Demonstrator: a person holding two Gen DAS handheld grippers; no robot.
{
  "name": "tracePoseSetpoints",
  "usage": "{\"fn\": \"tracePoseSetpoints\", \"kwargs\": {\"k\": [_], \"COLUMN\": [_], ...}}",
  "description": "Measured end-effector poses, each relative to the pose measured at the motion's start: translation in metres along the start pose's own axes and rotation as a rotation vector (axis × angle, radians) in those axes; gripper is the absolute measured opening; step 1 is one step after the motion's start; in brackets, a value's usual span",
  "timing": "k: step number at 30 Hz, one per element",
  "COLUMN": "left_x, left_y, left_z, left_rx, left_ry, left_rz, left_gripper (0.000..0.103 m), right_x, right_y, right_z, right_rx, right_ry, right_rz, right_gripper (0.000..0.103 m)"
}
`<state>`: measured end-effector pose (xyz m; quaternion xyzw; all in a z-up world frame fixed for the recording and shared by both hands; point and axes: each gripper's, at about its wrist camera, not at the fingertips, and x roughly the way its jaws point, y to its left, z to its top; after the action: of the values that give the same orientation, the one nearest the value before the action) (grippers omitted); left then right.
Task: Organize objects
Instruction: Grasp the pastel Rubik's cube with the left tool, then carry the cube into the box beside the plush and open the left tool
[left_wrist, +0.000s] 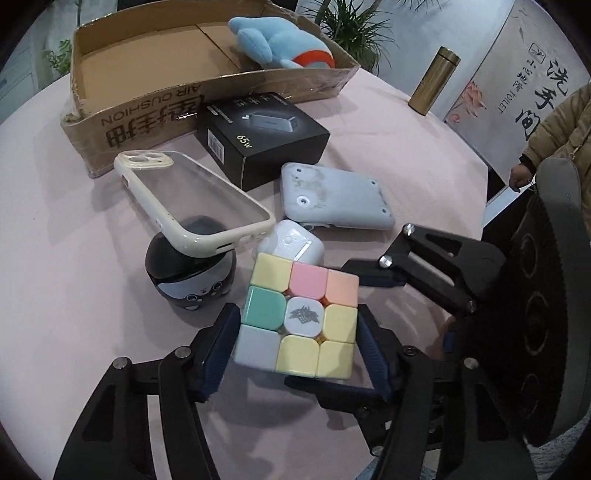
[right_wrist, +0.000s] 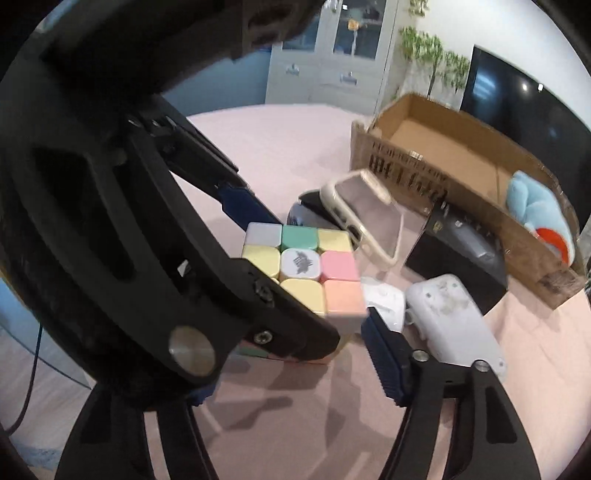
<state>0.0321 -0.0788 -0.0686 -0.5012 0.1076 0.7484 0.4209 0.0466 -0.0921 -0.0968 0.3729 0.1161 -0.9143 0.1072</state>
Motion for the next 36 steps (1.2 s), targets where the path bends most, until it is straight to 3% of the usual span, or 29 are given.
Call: {"fn": "tracePoseSetpoints", "kwargs": {"k": [8,15,19,24,31,36], "left_x": [-0.004,-0.034,-0.058,-0.077,-0.069,-0.031], "left_y": [-0.014,-0.042,-0.054,-0.049,-0.019,0.015], "left_z": [0.000,0.018,0.058,0.133,0.220,0.259], "left_rx": [0.044,0.117,0.196,0.268,0.292,0.275], "left_ry": [0.012,-0.024,-0.067,-0.115,-0.149,-0.117], "left_rz": [0.072,0.138,0.180,0.237,0.242,0.219], "left_gripper": [0.059,0.059,0.059,0.059,0.059,0.059], "right_x": [-0.006,-0.043,-0.064,-0.075,-0.048,-0.004], "right_y": [-0.004,-0.013,-0.041,-0.095,-0.177,-0.219], "right_z": [-0.005,0.003,0.031,0.076,0.130,0.143], "right_rx": [0.023,0.028,0.034,0.031,0.035,0.045], "right_ry": [-0.004,-0.084,-0.141,-0.207,-0.219,-0.178], "right_rz": [0.020,0.002,-0.020,-0.060,-0.086,-0.075], "right_gripper": [0.057,0.057,0.056,0.056,0.056,0.056]}}
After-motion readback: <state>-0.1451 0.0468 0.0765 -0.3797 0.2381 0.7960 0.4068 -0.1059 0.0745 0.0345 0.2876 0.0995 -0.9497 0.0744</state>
